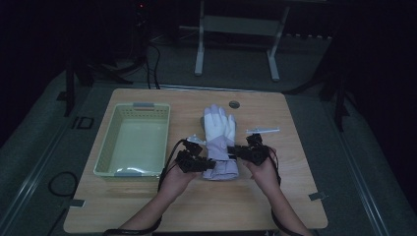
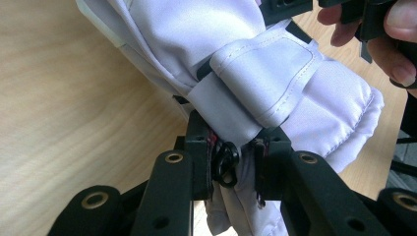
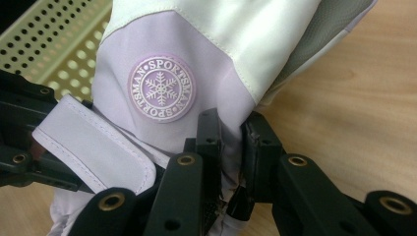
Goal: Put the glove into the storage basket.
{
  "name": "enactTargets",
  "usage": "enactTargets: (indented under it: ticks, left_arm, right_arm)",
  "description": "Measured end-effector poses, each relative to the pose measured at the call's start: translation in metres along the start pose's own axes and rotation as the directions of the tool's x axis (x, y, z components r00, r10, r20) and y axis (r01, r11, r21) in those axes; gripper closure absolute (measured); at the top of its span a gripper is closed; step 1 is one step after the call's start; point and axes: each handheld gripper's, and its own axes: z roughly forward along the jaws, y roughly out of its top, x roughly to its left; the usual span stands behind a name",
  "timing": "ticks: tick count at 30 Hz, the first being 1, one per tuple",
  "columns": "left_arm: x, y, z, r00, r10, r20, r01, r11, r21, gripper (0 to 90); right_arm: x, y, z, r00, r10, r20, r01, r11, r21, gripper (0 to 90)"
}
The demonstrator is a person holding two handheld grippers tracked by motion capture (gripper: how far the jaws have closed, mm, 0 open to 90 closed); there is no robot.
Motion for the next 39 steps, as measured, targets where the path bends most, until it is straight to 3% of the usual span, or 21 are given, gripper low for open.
enactTargets:
  ticks: [17,29,39]
  left_arm:
    - [0.002,0.021,-0.045,0.9987,0.044,-0.025,-0.044,0.9990,-0.003,73.4]
    - [0.015,0.021,-0.067,0.9970,0.059,-0.050,-0.058,0.9982,0.017,73.4]
    - [0.028,0.013,-0.087,0.9958,0.046,-0.080,-0.044,0.9987,0.027,73.3]
  right_arm:
    - [0.032,0.035,-0.014,0.9986,-0.052,0.002,0.052,0.998,-0.037,79.0]
    - [0.052,0.050,-0.002,0.9973,-0.074,-0.003,0.074,0.996,-0.043,79.1]
    - [0.070,0.059,0.015,0.9962,-0.082,-0.028,0.081,0.996,-0.038,79.1]
